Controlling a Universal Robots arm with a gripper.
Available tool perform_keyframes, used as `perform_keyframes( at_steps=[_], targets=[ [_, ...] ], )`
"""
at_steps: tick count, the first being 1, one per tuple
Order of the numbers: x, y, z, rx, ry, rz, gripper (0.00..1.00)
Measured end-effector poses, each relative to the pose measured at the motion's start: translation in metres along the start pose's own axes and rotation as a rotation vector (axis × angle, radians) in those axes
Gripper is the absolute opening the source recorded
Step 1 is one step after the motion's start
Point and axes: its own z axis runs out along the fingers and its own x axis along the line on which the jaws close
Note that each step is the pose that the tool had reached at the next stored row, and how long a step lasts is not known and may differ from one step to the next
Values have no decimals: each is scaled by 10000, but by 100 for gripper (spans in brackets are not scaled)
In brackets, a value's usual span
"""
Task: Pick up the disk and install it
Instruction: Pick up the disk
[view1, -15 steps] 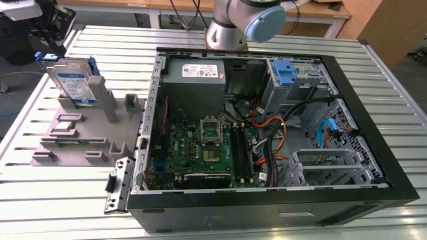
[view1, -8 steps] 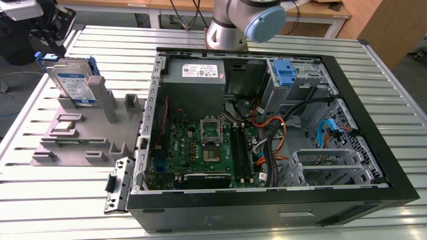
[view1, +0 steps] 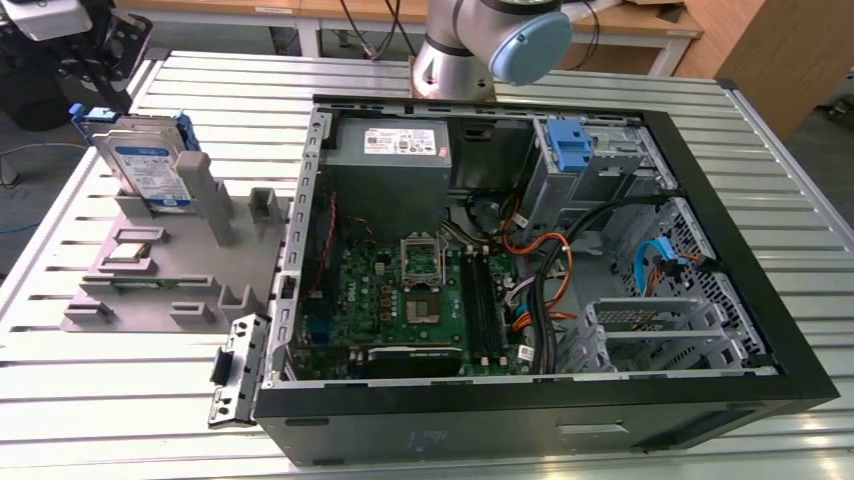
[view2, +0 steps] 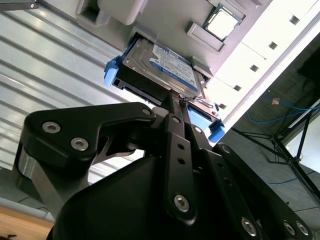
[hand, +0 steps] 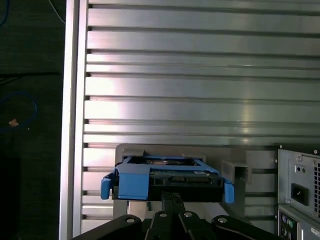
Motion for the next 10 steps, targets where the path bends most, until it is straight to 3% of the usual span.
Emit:
perform_keyframes(
  at_steps=[4, 10],
  targets=[
    [0, 0, 0, -10, 12, -401, 10],
    [0, 0, 0, -12, 13, -429, 10]
  ],
)
